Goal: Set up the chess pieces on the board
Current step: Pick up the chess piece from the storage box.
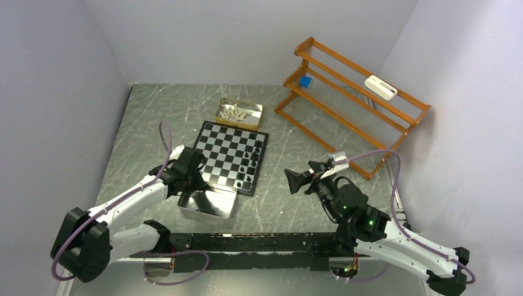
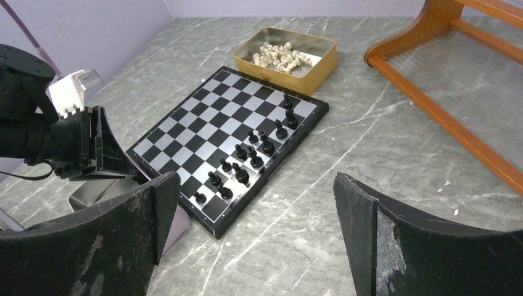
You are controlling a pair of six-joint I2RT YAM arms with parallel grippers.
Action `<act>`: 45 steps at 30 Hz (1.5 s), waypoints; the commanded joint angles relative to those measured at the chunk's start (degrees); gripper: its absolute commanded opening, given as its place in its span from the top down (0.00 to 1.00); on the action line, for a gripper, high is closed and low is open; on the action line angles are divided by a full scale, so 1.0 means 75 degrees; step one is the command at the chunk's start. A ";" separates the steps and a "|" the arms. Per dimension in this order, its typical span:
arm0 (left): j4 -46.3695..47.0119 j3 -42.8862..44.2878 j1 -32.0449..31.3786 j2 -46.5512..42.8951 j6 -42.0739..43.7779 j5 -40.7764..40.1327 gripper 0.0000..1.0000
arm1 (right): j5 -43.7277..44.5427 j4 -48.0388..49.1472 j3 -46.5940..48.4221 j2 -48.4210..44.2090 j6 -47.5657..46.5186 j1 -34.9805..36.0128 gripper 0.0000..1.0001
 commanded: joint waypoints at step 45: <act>0.0269 -0.0437 0.0053 0.0553 -0.0069 -0.0188 0.67 | 0.0051 0.0031 0.0205 -0.0043 -0.0056 -0.0024 0.00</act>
